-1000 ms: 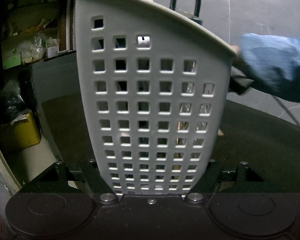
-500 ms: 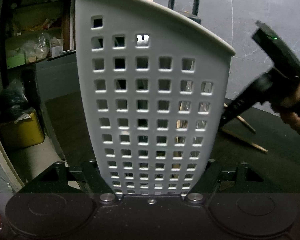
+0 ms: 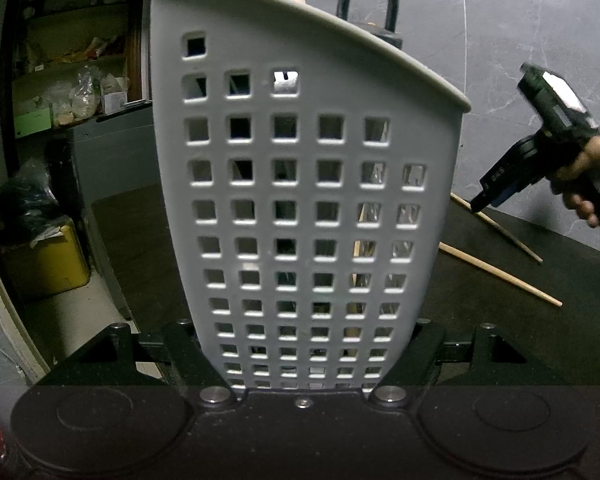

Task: Organize utensils
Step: 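Carry the held chopstick toward the remaining plain chopstick with the right gripper, then open the right gripper around both chopsticks and close on the pair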

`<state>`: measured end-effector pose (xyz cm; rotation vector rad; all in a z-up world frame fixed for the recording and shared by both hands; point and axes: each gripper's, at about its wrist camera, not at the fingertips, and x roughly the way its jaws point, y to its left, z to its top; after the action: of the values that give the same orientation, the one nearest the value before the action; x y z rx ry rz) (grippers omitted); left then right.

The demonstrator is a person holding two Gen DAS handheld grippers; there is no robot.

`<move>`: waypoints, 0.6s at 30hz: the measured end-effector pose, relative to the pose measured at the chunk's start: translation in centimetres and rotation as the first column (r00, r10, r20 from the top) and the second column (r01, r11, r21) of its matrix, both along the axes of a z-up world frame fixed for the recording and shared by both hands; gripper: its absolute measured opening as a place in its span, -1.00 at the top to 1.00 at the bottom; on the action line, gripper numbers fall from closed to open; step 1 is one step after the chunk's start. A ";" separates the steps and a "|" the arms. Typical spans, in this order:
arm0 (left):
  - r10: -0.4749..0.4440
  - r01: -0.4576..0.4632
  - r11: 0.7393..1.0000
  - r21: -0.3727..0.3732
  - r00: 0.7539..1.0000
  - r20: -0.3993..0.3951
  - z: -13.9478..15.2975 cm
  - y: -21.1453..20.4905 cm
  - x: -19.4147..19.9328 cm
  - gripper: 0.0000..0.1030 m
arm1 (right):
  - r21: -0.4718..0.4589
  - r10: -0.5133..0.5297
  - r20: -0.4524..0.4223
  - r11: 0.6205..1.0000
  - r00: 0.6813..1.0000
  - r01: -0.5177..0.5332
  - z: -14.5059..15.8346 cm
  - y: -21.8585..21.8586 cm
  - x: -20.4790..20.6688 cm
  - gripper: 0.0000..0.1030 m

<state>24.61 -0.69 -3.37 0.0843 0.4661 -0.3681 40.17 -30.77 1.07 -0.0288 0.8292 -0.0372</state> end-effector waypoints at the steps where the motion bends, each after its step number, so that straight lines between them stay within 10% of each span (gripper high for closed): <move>1: 0.000 0.000 1.000 0.000 1.000 0.000 0.0 0.0 0.0 -0.46 | 0.003 -0.038 -0.012 0.999 0.999 0.038 -0.5 -0.9 0.9 0.25; 5: 0.001 -0.001 1.000 0.001 1.000 0.000 0.0 0.1 0.0 -0.46 | 0.123 -0.118 -0.058 0.985 0.991 0.125 -1.9 -4.2 2.3 0.29; 9: 0.001 -0.001 1.000 0.000 1.000 0.001 0.0 0.0 0.0 -0.46 | 0.146 -0.101 -0.040 0.984 0.994 0.106 -2.2 -4.0 1.7 0.85; 18: 0.003 -0.003 1.000 0.000 1.000 0.001 0.0 0.1 0.0 -0.46 | 0.188 0.125 -0.029 0.975 0.992 -0.117 -1.7 1.4 -1.6 0.86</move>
<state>24.61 -0.61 -3.33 0.0841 0.4654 -0.3654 38.56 -29.32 -0.60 0.0968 0.8675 0.1564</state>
